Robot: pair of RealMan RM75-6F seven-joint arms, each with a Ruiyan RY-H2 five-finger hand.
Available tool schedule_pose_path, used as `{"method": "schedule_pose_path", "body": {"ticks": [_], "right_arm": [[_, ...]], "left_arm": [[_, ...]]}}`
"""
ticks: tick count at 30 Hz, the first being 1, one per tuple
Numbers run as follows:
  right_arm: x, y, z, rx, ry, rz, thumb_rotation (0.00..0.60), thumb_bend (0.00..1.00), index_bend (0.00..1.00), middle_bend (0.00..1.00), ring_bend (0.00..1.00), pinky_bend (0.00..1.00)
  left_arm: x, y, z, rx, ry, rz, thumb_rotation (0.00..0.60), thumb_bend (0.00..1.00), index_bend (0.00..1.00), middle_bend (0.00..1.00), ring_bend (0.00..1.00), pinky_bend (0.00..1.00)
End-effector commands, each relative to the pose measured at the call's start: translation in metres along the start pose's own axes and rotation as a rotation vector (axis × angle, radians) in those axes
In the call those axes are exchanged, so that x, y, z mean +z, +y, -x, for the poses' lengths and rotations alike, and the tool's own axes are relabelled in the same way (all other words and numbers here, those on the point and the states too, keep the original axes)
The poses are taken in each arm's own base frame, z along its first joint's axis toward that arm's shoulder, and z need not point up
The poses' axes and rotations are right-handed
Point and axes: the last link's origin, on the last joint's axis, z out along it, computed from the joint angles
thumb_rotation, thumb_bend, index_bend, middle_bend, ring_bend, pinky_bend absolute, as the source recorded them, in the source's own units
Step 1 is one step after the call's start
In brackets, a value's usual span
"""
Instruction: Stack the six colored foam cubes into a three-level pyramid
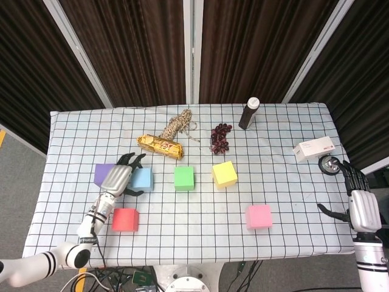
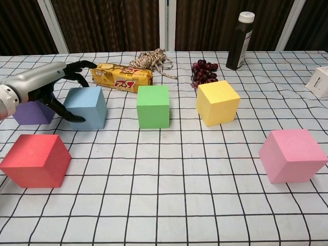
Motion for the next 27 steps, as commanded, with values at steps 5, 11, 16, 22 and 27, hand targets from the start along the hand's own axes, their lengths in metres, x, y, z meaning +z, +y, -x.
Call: {"method": "schedule_pose_path", "body": {"ticks": [5,11,16,22,27], "right_arm": [[0.001,0.000,0.001,0.000,-0.002,-0.001,0.600,0.01,0.00,0.00,0.00,0.00],[0.001,-0.002,0.000,0.000,-0.001,-0.005,0.600,0.01,0.00,0.00,0.00,0.00],[0.001,-0.002,0.000,-0.002,-0.003,-0.004,0.600,0.01,0.00,0.00,0.00,0.00],[0.003,0.000,0.001,-0.002,-0.009,0.007,0.600,0.01,0.00,0.00,0.00,0.00],[0.002,0.002,0.001,0.001,-0.008,0.017,0.600,0.01,0.00,0.00,0.00,0.00]], "left_arm": [[0.003,0.006,0.002,-0.002,0.027,0.019,0.600,0.05,0.08,0.42,0.05,0.04],[0.006,0.015,-0.001,-0.005,0.035,0.051,0.600,0.06,0.08,0.44,0.06,0.04],[0.011,0.023,-0.001,-0.011,0.019,0.079,0.600,0.06,0.08,0.44,0.06,0.04],[0.020,0.036,0.005,-0.026,-0.010,0.108,0.600,0.06,0.08,0.44,0.06,0.04],[0.028,0.042,0.012,-0.052,-0.028,0.101,0.600,0.06,0.08,0.44,0.06,0.04]]}}
